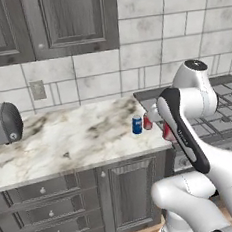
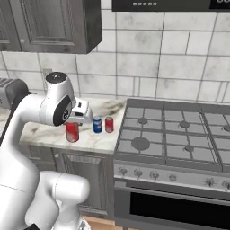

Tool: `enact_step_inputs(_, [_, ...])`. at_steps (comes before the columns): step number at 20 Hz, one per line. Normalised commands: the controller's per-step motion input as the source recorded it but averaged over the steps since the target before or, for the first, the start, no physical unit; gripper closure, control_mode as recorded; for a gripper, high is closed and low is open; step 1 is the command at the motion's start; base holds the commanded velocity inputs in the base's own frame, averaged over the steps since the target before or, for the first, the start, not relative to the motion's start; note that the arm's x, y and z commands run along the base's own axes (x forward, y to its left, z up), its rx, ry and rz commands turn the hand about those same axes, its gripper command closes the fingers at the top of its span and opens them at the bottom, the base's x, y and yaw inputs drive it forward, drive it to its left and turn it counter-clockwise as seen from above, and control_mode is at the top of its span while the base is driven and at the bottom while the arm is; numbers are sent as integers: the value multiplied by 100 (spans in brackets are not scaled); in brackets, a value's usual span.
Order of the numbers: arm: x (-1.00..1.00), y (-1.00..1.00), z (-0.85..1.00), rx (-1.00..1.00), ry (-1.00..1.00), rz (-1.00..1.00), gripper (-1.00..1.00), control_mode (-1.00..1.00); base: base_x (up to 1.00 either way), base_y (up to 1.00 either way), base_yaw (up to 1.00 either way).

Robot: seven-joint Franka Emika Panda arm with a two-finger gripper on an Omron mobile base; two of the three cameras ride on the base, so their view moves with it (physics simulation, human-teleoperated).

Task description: Four empty soda cans are scattered around the kitchen. Gather all the cans and cluster them next to the stove for recycling.

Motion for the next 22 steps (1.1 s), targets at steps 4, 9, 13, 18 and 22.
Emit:
enact_step_inputs(4, [0,0,0,0,0,0,100,100,40,-12,0])
enact_step_inputs(9, [0,0,0,0,0,0,100,100,36,-18,0])
enact_step_inputs(13, [16,-23,-23,2,0,0,100,-100,6,-6,0])
enact_step_inputs(18, [19,-30,-30,0,0,0,100,-100,0,0,0])
enact_step_inputs(22, [31,-7,-19,0,0,0,100,-100,0,0,0])
